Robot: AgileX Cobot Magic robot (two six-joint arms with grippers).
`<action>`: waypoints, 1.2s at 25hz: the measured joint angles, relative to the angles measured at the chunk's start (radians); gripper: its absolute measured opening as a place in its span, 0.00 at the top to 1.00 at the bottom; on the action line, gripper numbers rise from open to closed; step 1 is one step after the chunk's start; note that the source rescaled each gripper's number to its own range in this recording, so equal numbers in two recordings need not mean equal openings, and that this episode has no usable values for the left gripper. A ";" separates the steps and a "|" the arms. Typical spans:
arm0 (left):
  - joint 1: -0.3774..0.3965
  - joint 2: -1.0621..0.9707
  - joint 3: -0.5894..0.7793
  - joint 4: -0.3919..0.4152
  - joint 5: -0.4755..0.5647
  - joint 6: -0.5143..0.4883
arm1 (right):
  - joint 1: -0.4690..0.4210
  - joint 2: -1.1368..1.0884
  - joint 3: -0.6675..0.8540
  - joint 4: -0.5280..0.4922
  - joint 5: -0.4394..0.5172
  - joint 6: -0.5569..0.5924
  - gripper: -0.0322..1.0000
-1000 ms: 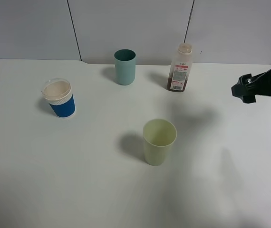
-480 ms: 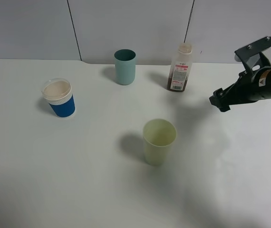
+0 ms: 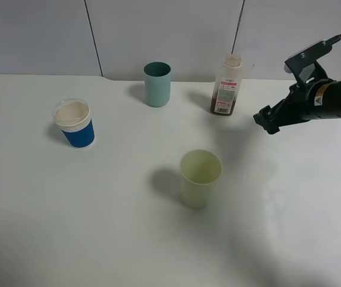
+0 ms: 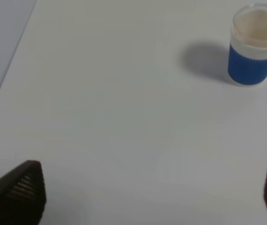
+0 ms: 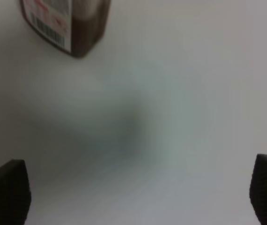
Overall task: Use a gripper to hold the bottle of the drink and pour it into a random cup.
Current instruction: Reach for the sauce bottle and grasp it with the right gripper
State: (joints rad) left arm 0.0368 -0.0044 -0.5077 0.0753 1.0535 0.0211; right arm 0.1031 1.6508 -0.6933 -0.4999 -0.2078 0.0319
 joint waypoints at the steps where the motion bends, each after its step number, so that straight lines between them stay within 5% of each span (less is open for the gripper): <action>1: 0.000 0.000 0.000 0.000 0.000 0.000 | 0.000 0.000 0.000 -0.026 -0.015 0.033 0.10; 8: 0.000 0.000 0.000 0.000 0.000 0.000 | 0.000 0.000 0.000 -0.214 -0.050 0.296 0.06; 15: 0.000 0.000 0.000 0.000 0.000 0.000 | 0.000 0.000 0.000 -0.274 -0.049 0.353 0.00; 18: 0.000 0.000 0.000 0.000 0.000 0.000 | -0.002 0.000 0.000 -0.435 -0.052 0.463 0.00; 25: 0.000 0.000 0.000 0.000 0.000 0.000 | -0.049 0.000 -0.026 -0.931 -0.059 0.949 0.00; 30: 0.000 0.000 0.000 0.000 0.000 0.000 | -0.089 0.000 -0.060 -1.021 -0.023 1.068 0.00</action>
State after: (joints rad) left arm 0.0368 -0.0044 -0.5077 0.0753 1.0535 0.0211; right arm 0.0143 1.6508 -0.7532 -1.5211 -0.2305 1.0999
